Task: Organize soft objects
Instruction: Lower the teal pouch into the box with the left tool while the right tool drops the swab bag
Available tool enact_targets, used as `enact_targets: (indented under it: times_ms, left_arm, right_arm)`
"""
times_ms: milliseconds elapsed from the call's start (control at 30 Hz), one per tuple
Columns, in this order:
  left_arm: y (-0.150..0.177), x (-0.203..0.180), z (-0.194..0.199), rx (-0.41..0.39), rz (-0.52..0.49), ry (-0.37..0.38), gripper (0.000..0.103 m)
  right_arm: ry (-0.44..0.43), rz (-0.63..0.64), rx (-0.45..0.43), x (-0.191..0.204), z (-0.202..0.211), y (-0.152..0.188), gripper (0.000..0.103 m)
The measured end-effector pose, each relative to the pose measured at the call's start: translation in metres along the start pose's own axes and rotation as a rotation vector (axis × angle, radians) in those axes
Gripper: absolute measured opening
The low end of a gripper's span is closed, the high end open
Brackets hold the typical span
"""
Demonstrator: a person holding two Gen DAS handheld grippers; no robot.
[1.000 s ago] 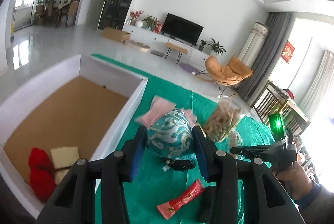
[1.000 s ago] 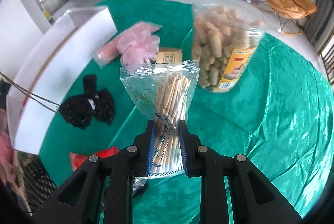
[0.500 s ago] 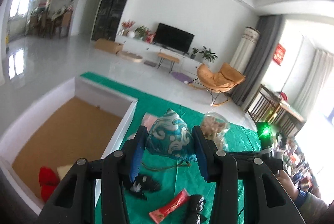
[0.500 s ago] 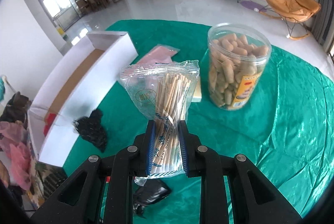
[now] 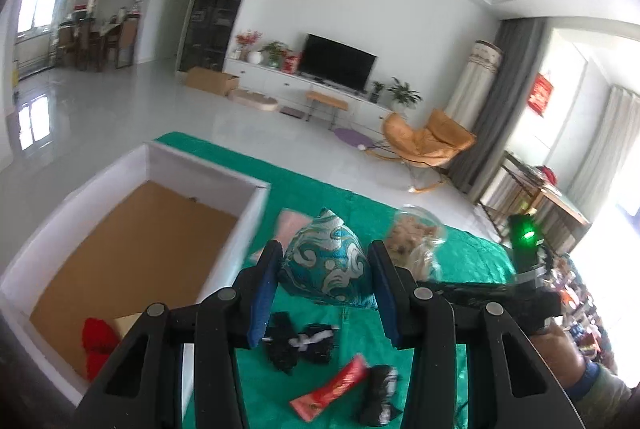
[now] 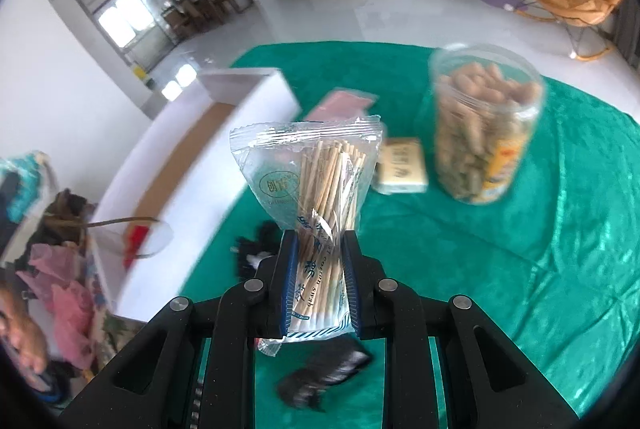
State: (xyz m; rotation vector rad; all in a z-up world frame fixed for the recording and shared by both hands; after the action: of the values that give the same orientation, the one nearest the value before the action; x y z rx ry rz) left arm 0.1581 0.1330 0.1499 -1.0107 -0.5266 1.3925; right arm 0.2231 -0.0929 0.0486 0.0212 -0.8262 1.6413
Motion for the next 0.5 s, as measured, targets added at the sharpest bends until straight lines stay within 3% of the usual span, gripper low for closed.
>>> enact_targets:
  times_ms: [233, 400, 433, 467, 500]
  left_arm:
    - [-0.001, 0.098, 0.023, -0.006, 0.071, -0.164, 0.044]
    - [0.015, 0.181, 0.029, 0.039, 0.138, -0.314, 0.048]
    - [0.022, 0.198, 0.027, 0.059, 0.152, -0.359, 0.051]
    - [0.031, 0.215, 0.024, 0.089, 0.165, -0.399, 0.068]
    - [0.041, 0.231, 0.019, 0.121, 0.18, -0.441, 0.092]
  right_arm:
    - [-0.178, 0.086, 0.012, 0.126, -0.02, -0.018, 0.023]
    - [-0.284, 0.16, 0.069, 0.225, -0.059, -0.009, 0.024]
    - [-0.3, 0.171, 0.084, 0.242, -0.071, -0.005, 0.027]
    - [-0.316, 0.176, 0.102, 0.256, -0.082, -0.001, 0.029]
    - [-0.336, 0.178, 0.129, 0.266, -0.094, 0.006, 0.041]
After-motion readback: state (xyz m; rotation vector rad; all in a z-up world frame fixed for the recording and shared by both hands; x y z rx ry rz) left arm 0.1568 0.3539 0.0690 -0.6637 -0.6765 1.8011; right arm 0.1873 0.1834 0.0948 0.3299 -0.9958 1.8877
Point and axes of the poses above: each gripper's, at about its wrist camera, not at the fingertips, and z roughly against the way its jaws point, x to its left, y to its underside, the point moved 9 cm from there along -z, roughly the way its jaws point, and after that the axes turned 6 degrees about -z, right-handed, at the moved point
